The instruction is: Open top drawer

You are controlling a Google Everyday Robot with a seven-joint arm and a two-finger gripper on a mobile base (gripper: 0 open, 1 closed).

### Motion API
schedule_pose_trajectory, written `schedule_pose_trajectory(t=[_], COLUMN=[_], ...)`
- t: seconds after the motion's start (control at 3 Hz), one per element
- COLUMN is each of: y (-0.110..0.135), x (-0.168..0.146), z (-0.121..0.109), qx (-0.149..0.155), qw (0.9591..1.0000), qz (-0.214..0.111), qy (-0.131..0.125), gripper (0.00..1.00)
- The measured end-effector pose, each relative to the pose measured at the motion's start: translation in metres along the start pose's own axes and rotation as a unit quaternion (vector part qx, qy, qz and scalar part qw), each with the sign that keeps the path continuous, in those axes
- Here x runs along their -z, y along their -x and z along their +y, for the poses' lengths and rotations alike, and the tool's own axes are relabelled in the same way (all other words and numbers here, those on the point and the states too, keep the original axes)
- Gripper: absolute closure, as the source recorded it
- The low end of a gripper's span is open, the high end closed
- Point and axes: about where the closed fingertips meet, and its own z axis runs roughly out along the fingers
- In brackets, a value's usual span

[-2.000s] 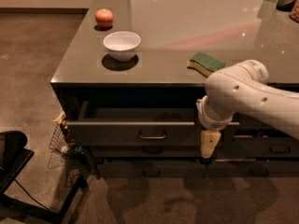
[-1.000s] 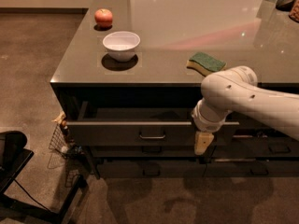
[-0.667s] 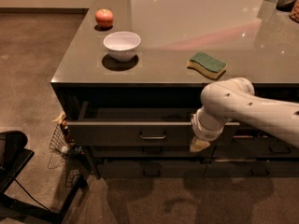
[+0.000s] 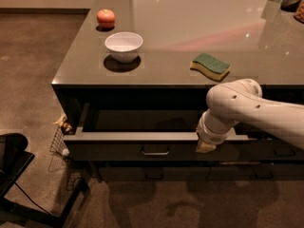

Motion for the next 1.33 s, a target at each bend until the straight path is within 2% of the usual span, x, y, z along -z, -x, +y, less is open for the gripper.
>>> schedule_pose_trajectory(t=[0.67,1.0,1.33], y=[0.001,-0.005,-0.005], x=[0.007,0.016,0.016], z=[-0.001,0.025,0.026], qx=[0.000,-0.014,-0.014], qw=[1.0000,0.9998,0.9998], qz=[0.000,0.015,0.015], qy=[0.000,0.008,0.008], gripper=[1.00,1.00,1.00])
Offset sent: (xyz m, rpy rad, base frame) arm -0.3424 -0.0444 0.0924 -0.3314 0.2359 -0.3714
